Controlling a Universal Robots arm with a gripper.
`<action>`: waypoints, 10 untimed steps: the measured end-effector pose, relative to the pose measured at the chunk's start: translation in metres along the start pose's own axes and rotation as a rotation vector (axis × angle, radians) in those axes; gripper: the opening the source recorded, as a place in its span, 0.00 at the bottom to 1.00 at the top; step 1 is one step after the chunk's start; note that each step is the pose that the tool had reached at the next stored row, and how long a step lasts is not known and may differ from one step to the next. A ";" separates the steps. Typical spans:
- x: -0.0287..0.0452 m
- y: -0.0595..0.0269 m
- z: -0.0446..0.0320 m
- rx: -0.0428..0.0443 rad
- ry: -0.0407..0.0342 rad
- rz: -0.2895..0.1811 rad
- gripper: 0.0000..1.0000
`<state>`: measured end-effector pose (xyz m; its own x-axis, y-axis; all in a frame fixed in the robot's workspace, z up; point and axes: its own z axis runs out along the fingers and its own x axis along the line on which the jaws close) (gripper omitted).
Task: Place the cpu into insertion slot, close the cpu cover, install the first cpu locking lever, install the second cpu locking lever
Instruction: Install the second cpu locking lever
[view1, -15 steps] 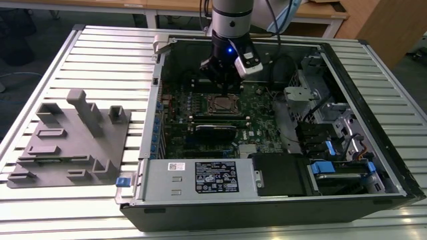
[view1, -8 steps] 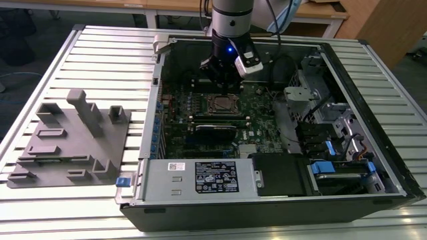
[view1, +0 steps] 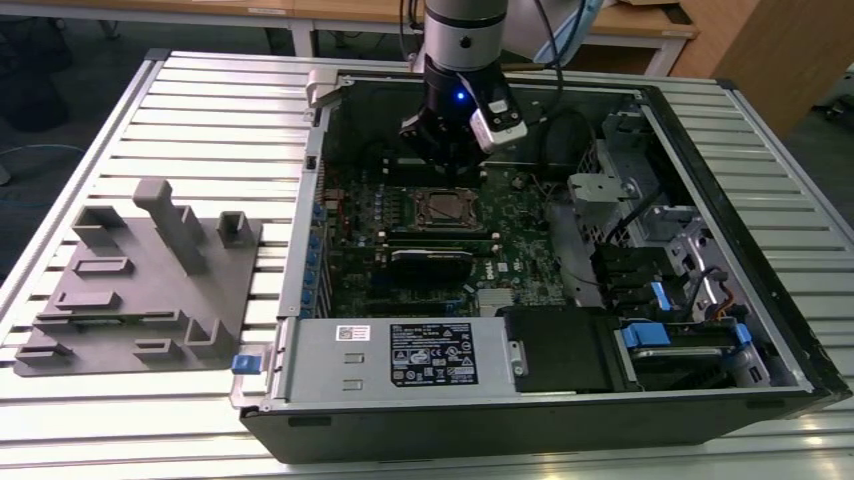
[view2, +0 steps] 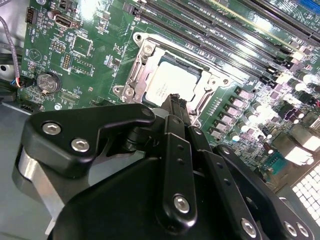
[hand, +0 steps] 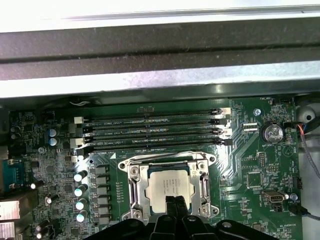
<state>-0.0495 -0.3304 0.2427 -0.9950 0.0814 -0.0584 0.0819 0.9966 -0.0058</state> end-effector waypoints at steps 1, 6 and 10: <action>0.0000 0.0000 0.0000 -0.0001 -0.0001 0.000 0.11; -0.0001 -0.0003 -0.0002 0.0002 0.0001 0.000 0.11; -0.0003 -0.0028 -0.0001 0.0000 0.0000 0.000 0.11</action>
<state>-0.0494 -0.3332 0.2429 -0.9950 0.0813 -0.0584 0.0818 0.9966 -0.0058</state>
